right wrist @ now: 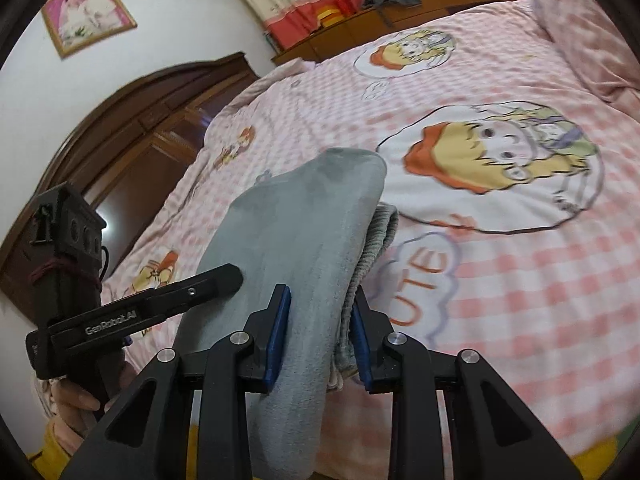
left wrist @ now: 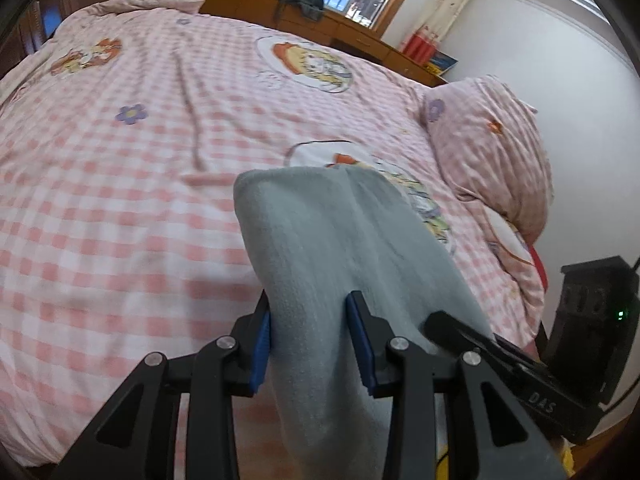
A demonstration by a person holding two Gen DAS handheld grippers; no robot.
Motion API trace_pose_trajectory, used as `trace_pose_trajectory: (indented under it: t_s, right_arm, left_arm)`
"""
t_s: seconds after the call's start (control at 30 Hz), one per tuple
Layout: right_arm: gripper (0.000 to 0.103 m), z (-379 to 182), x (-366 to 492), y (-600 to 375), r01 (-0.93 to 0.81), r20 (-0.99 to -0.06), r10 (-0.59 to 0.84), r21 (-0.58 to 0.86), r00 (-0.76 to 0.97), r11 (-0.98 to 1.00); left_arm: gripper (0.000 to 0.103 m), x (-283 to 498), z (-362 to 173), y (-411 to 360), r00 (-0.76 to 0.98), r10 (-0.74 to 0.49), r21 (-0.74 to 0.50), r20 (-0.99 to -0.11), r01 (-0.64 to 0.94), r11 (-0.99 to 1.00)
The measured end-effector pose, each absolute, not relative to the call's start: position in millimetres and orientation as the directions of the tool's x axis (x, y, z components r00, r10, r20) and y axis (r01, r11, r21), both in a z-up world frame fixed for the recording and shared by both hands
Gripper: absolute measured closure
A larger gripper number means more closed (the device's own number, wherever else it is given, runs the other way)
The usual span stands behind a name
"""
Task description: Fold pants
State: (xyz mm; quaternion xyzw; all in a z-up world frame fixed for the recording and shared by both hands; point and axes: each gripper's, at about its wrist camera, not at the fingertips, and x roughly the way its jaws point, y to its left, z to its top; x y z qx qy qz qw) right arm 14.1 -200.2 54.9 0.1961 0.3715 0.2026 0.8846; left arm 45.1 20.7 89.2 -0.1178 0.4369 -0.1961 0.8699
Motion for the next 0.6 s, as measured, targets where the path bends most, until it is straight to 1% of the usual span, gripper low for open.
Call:
trace_pose_trajectory:
  t_s: [0.17, 0.4, 0.5, 0.6]
  right_arm:
    - [0.073, 40, 29, -174, -0.213, -0.602, 0.494, 0.477, 0.628, 0.853]
    - [0.073, 12, 39, -157, -0.199, -0.668, 0.459, 0.43, 0.586, 0.88]
    - [0.072, 5, 40, -159, -0.189, -0.674, 0.463, 0.441, 0.576, 0.877]
    - [0.072, 1, 42, -162, -0.181, -0.676, 0.468, 0.452, 0.57, 0.873]
  left_arm:
    - [0.066, 59, 67, 49, 0.533, -0.429, -0.37, -0.729, 0.221, 0.902]
    - [0.066, 67, 35, 61, 0.513, -0.404, -0.352, -0.757, 0.201, 0.914]
    - [0.065, 65, 28, 64, 0.525, -0.41, -0.357, -0.746, 0.205, 0.911]
    - [0.061, 64, 25, 62, 0.533, -0.402, -0.351, -0.745, 0.2, 0.915]
